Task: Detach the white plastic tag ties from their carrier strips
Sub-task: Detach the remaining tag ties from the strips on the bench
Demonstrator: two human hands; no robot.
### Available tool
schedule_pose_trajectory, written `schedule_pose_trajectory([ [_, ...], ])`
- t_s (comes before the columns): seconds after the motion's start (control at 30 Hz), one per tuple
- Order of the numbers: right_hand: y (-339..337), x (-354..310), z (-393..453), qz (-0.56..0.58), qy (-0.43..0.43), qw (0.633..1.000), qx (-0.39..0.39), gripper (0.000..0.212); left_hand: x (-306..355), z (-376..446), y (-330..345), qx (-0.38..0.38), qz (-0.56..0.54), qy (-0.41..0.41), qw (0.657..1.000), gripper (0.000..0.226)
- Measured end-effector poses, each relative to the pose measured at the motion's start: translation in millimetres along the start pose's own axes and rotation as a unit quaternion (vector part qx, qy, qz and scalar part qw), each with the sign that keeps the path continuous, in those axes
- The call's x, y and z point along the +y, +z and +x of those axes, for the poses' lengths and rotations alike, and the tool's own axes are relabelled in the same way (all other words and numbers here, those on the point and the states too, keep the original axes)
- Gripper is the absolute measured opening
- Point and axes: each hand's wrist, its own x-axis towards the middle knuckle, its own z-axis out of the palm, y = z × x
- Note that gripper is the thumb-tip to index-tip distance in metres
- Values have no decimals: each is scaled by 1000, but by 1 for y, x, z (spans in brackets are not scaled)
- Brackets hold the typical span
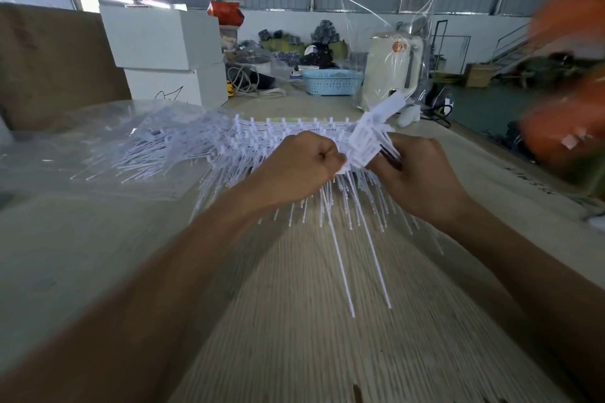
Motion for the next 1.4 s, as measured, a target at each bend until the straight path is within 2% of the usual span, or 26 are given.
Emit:
schedule_pose_trajectory([
  [0.07,-1,2,0,-55,-6,998,29,38,-1,-2,-2,-30,-9,3,999,41],
  [0.13,-14,17,6,-57,60,993,88,35,0,-5,-2,-67,-39,15,997,45],
  [0.2,-31,37,11,-9,146,980,137,43,-2,-5,-1,-51,-43,27,997,43],
  [0.27,-35,45,10,27,173,978,109,39,-5,-4,0,-9,-48,34,998,37],
  [0.33,-25,38,6,26,144,988,40,31,-9,-3,0,5,-65,19,998,29],
  [0.43,-7,19,0,32,91,995,-27,36,-13,-3,0,21,-83,11,996,18],
  [0.57,-4,7,0,109,95,989,-42,29,-12,-2,1,-2,-97,11,995,13],
  [0.7,-6,-2,0,222,109,967,-53,21,-11,-4,3,-14,-95,4,995,33],
  [0.83,-4,-4,-2,249,132,954,-99,42,-9,-6,3,-6,-93,37,995,35],
  [0.93,-6,-2,-4,243,151,950,-125,43,-9,-7,2,-1,-102,48,994,28],
  [1.13,-16,3,-3,230,146,957,-103,31,-11,-6,1,25,-189,29,981,11],
  [1.23,-18,2,-1,204,101,972,-59,41,-11,-6,1,12,-199,45,979,12],
  [1.4,-15,-4,-3,269,90,959,-7,38,-6,-7,2,20,-239,47,970,16],
])
